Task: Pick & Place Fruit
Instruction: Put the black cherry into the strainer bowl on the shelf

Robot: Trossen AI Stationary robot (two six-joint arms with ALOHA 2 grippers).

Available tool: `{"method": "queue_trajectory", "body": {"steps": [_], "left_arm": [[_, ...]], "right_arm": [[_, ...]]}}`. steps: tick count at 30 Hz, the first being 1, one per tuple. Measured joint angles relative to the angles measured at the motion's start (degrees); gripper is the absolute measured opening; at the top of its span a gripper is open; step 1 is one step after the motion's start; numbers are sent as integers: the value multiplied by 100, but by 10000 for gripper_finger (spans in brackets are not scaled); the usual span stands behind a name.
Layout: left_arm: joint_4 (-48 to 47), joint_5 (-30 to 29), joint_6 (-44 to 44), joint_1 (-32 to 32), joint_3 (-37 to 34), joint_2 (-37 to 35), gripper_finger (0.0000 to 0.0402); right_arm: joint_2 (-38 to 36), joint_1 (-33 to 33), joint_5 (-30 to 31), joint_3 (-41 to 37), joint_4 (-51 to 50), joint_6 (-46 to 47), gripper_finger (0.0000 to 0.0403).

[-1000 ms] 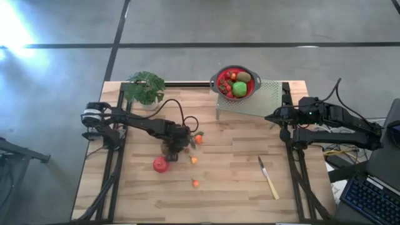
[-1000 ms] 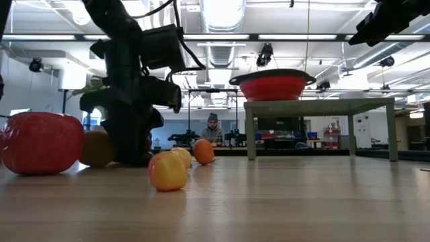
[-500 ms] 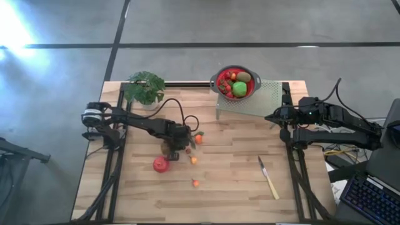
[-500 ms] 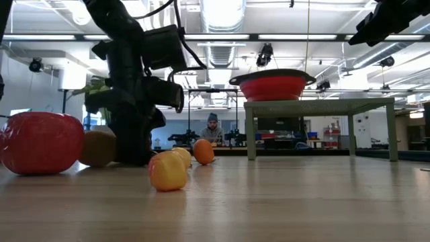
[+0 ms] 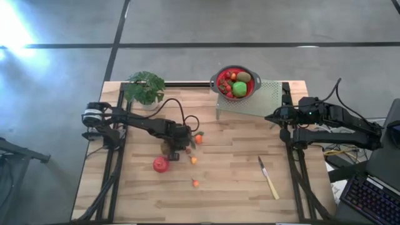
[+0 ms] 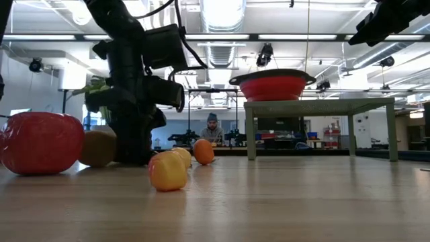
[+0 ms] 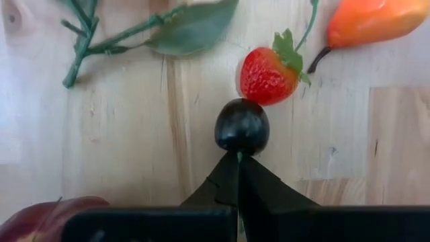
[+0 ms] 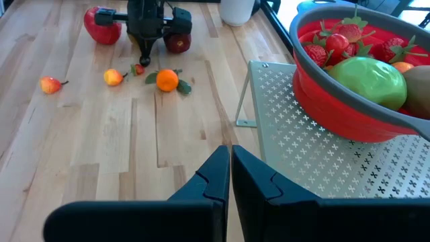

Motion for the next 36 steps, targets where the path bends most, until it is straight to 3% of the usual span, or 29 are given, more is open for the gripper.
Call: {"method": "queue_trajectory", "body": {"steps": [17, 36], "left_arm": [[-1, -233, 183, 0, 774, 0, 2], [987, -289, 850, 26, 1814, -7, 4]], "right_arm": [[0, 0, 1, 2, 0, 0, 13], [-2, 0, 1, 1, 0, 0, 13]]}}
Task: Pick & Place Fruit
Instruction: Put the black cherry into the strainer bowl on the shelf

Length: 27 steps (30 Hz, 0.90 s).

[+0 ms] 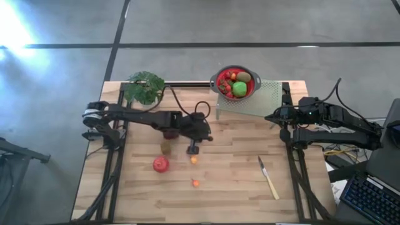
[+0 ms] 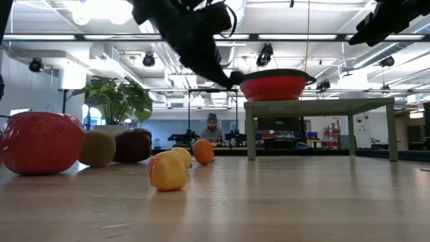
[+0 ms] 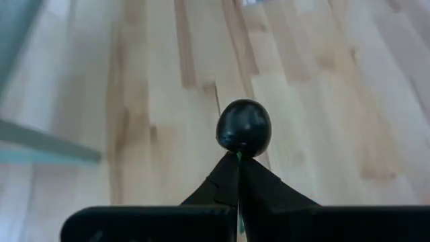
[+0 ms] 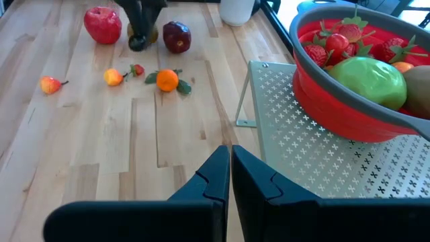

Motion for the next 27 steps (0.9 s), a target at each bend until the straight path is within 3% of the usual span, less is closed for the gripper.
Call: {"method": "queue_trajectory", "body": {"steps": [14, 27], "left_arm": [[831, 0, 336, 341, 834, -4, 5], [1920, 2, 175, 973, 1185, 6, 5]], "right_arm": [[1, 0, 0, 0, 0, 0, 13], [2, 0, 1, 0, 0, 0, 13]]}}
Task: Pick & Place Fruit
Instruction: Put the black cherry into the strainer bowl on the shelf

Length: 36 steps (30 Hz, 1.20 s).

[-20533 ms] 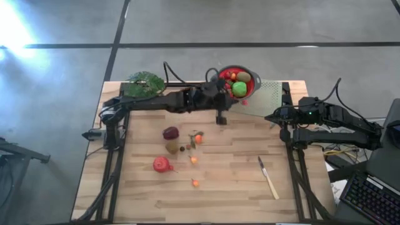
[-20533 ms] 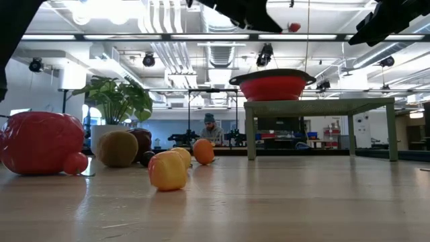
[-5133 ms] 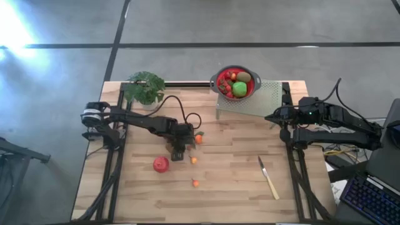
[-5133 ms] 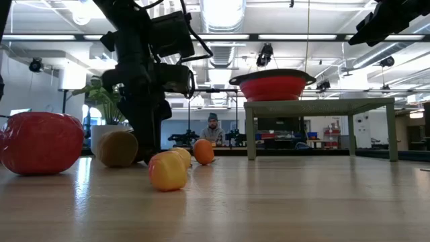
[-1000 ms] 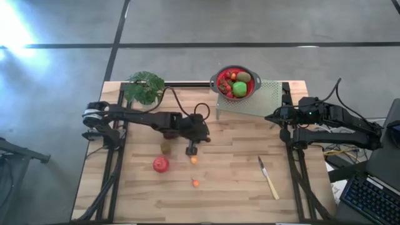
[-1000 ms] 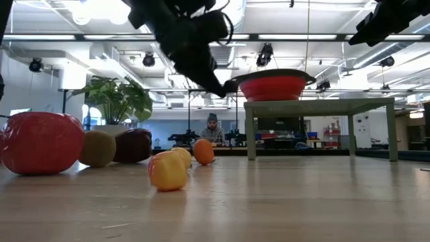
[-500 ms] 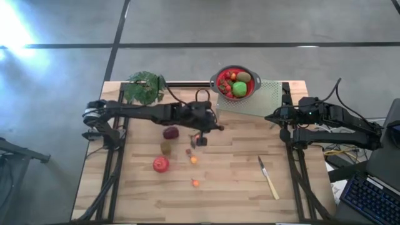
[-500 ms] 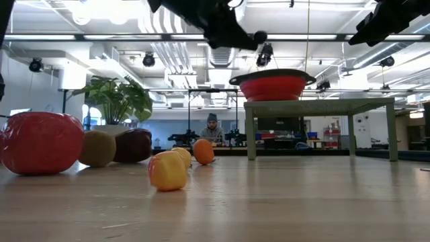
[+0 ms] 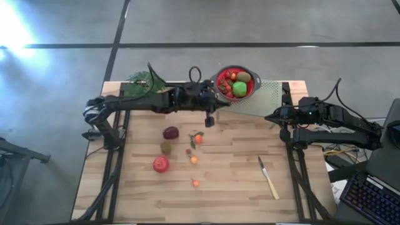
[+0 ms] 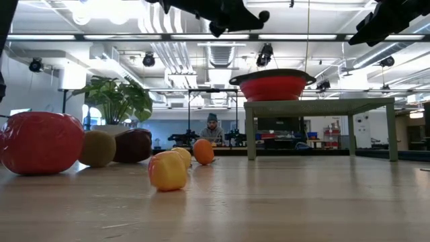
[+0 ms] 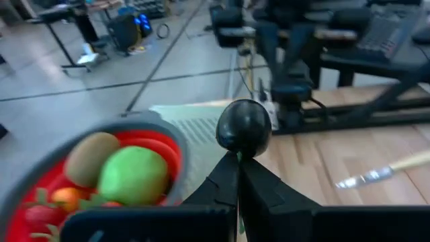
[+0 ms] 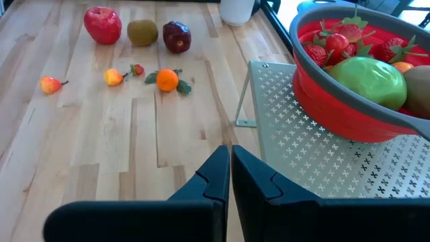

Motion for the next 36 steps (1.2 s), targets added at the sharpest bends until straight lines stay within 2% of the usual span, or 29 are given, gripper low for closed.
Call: {"method": "queue_trajectory", "body": {"steps": [10, 17, 26, 36], "left_arm": [[344, 3, -177, 569, 150, 22, 5], [559, -1, -281, 935, 191, 353, 5], [564, -8, -250, 1240, 392, 955, 5], [518, -49, -252, 1396, 393, 1058, 5]], "right_arm": [[0, 0, -1, 1, 0, 0, 13], [0, 0, -2, -1, 0, 0, 13], [0, 0, -2, -1, 0, 0, 13], [0, 0, -1, 0, 0, 0, 13]]}}
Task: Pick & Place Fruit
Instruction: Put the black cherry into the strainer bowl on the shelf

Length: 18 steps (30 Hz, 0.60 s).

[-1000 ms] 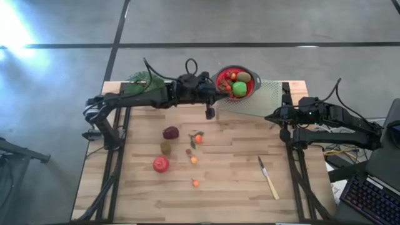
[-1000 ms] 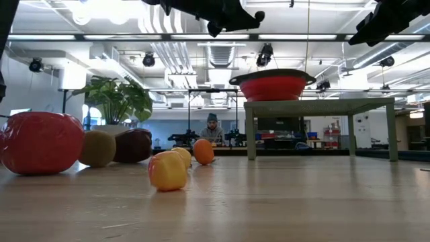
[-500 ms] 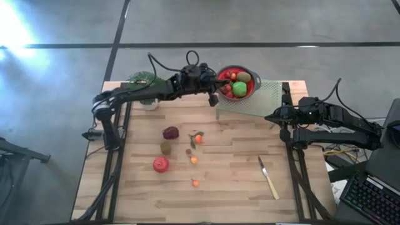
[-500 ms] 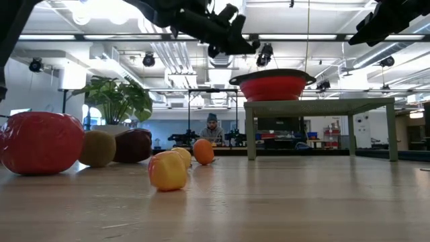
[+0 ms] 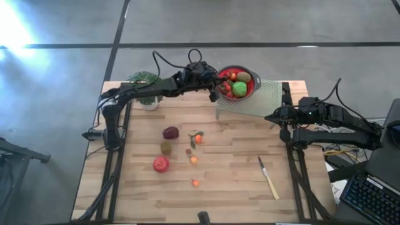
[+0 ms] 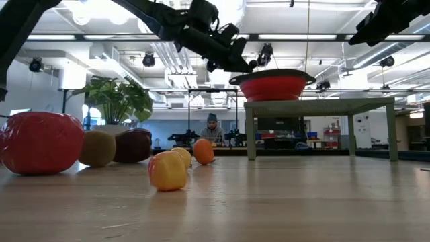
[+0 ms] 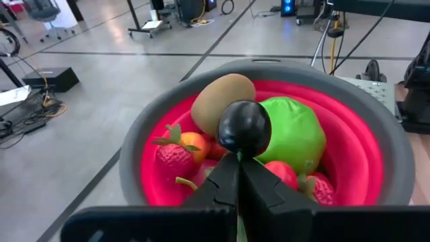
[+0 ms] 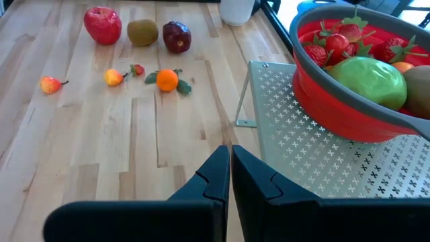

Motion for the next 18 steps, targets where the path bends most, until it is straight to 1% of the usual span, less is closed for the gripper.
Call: {"method": "queue_trajectory", "body": {"steps": [14, 18], "left_arm": [[-151, 4, 16, -4, -2, -11, 6], [-151, 1, 32, -4, -2, -12, 22]], "right_arm": [[-1, 0, -1, 0, 0, 0, 13], [-2, 0, -2, -1, 0, 0, 13]]}}
